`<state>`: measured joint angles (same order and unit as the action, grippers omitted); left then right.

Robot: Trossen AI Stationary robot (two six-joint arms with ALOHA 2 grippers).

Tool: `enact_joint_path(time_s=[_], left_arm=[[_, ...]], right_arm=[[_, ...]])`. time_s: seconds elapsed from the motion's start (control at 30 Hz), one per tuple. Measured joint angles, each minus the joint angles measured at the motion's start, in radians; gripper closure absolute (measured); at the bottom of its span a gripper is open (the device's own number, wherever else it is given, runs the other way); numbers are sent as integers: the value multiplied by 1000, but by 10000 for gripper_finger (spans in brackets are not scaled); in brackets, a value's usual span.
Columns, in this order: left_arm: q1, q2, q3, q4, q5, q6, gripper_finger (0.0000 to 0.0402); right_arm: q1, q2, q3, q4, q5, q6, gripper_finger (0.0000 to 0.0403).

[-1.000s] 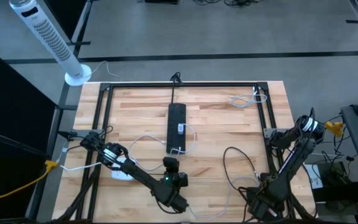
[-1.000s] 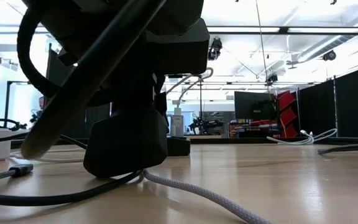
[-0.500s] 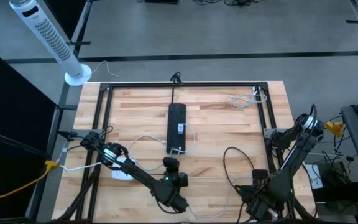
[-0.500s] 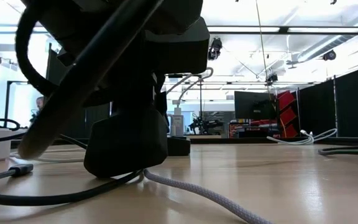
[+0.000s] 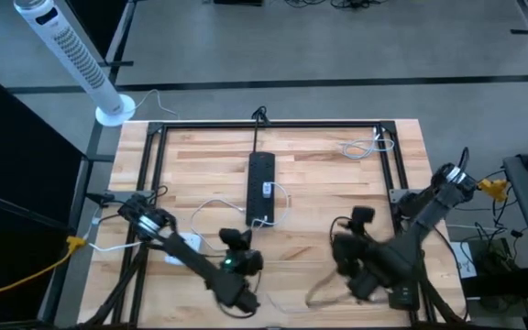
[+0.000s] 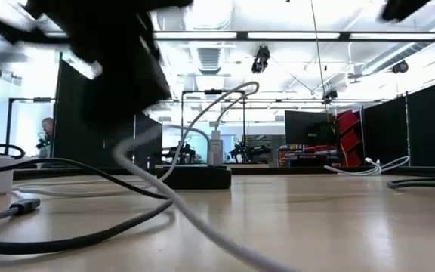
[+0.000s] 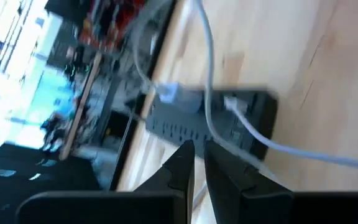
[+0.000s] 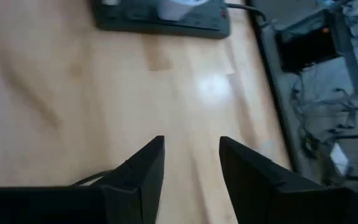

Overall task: Insert USB
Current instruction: Insert the light blue charger cable into the center black outlet extension

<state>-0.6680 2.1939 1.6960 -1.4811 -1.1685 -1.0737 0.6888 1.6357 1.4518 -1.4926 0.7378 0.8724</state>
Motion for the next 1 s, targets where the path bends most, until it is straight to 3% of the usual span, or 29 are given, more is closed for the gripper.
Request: enact_joint_path(time_s=[0.23,0.47,0.63,0.8,0.87,1.0], left_arm=[[-38,-308,-152,55,-102,-71,377],[26,-580,-285,271,-109,161,377],[93,-735,-449,566,13,406,377],[144,-845,-632,871,291,646,377],[146,-872,-684,927,359,684,377],[146,-907,-737,935,374,665,377]], right_arm=[[-298,-5,-8,14,1,-333,281],[-593,-27,-65,114,-75,-597,280],[-798,-46,-139,231,-191,-758,248],[-981,-48,-197,322,-198,-957,207],[-1050,-48,-216,360,-214,-1028,194],[-1196,-48,-258,460,-337,-1104,176]])
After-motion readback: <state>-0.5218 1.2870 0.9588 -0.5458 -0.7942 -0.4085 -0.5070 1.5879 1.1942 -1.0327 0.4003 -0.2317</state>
